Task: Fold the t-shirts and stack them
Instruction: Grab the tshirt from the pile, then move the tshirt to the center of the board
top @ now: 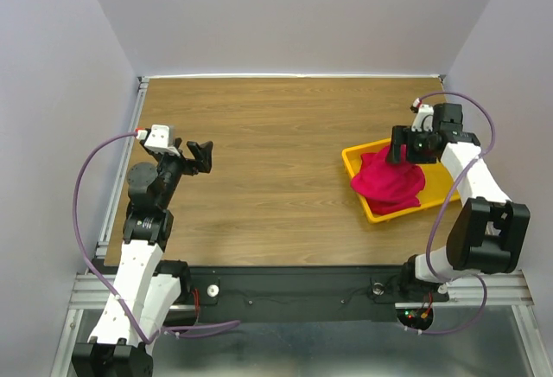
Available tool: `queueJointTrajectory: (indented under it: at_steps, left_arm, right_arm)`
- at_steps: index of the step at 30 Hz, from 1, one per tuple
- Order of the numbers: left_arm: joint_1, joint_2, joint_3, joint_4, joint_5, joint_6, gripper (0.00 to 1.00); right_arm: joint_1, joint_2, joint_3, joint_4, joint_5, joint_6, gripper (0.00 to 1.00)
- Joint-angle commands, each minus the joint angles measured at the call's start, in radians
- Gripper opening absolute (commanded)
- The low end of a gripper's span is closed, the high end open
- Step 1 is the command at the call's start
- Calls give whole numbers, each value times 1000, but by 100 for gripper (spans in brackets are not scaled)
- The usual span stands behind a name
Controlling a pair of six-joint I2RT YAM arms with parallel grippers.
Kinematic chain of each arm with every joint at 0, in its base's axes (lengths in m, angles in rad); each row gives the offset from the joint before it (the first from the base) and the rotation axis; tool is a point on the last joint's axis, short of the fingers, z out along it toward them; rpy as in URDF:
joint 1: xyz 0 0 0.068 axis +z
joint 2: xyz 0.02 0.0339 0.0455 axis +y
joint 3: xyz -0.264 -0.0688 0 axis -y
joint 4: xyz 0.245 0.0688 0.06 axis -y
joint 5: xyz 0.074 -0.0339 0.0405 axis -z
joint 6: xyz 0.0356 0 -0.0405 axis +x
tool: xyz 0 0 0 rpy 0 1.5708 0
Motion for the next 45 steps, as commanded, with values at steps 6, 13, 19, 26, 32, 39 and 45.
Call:
queueJointTrajectory:
  at_steps: [6,13,19,26,32,39,45]
  left_arm:
    - [-2,-9,40,57,32,-12,99]
    - [-2,-12,37,55,29,-10,99]
    - [-10,-19,25,90,98,-7,99]
    - [-18,-12,16,98,118,11,99]
    - [-18,5,16,102,118,22,99]
    - [-18,-18,6,102,99,33,99]
    - [-19,-39,6,96,84,46,99]
  right_arm:
    - [-3,-10,38,-86,-86,9,62]
    - [-2,2,146,-121,-137,-35,4]
    - [-2,-47,427,-212,-394,-219,1]
    - [4,62,895,-194,-761,-135,0]
    - [49,226,1271,284,-914,354,1]
    - [222,350,1501,869,-760,860,1]
    - [441,332,1465,824,-631,769,1]
